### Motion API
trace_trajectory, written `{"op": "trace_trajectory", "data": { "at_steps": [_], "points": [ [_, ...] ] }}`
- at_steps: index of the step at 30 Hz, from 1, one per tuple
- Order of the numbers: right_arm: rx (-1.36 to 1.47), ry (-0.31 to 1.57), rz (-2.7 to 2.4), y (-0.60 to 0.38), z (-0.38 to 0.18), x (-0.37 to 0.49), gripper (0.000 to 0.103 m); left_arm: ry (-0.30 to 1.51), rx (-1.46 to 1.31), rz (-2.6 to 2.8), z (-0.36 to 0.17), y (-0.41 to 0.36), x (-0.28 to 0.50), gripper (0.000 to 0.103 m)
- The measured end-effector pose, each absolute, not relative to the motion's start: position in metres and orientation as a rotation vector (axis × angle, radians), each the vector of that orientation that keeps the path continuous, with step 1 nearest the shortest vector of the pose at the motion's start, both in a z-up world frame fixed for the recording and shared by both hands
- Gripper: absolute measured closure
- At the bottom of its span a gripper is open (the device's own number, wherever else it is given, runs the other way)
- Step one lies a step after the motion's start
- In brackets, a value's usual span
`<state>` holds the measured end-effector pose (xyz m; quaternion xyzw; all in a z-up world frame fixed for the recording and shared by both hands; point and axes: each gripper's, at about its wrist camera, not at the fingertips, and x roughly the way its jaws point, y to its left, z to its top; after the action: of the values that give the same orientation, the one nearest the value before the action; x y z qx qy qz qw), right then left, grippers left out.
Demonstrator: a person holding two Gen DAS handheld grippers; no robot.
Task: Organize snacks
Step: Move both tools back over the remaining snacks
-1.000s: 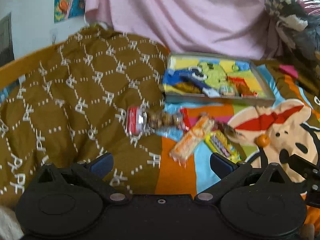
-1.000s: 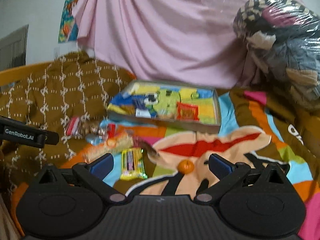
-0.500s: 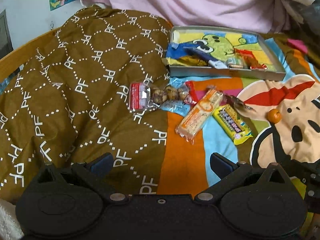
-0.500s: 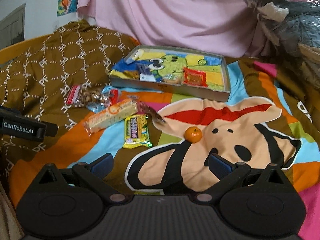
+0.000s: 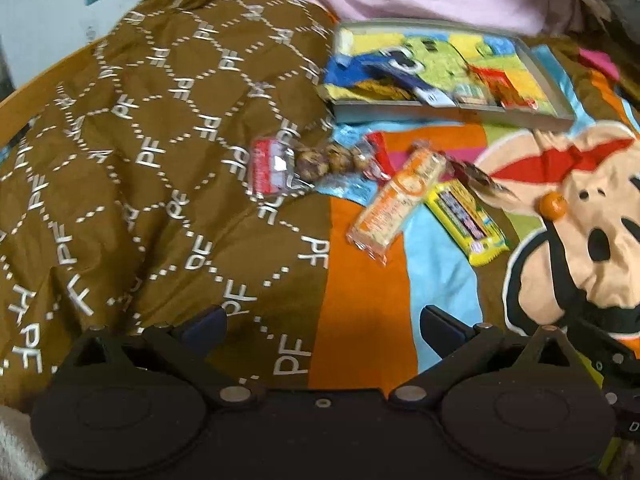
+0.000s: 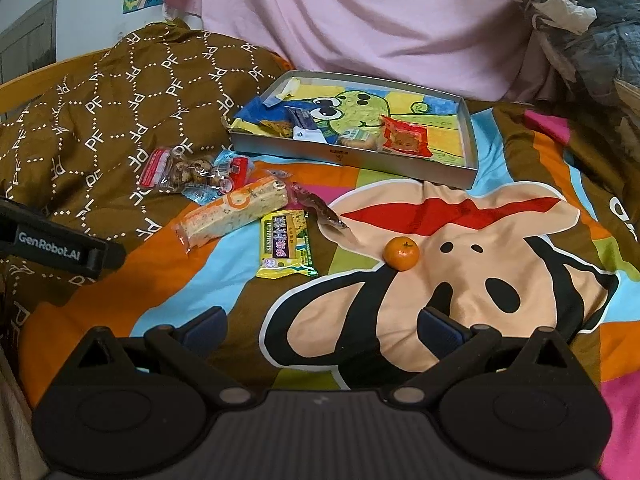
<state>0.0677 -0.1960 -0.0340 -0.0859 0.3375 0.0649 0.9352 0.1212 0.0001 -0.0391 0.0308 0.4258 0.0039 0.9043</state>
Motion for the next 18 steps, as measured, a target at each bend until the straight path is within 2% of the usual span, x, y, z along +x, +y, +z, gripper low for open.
{"op": "trace_trajectory", "data": {
  "at_steps": [9,18],
  "points": [
    [-0.149,0.716,0.131,-0.199,-0.037,0.075,0.0,0.997,0.094,-0.093,-0.044,0.001,0.16,0.001],
    [-0.269,0.698,0.203,-0.194,-0.035,0.101,0.0,0.962,0.132,-0.074,-0.049,0.021,0.206,0.001]
  ]
}}
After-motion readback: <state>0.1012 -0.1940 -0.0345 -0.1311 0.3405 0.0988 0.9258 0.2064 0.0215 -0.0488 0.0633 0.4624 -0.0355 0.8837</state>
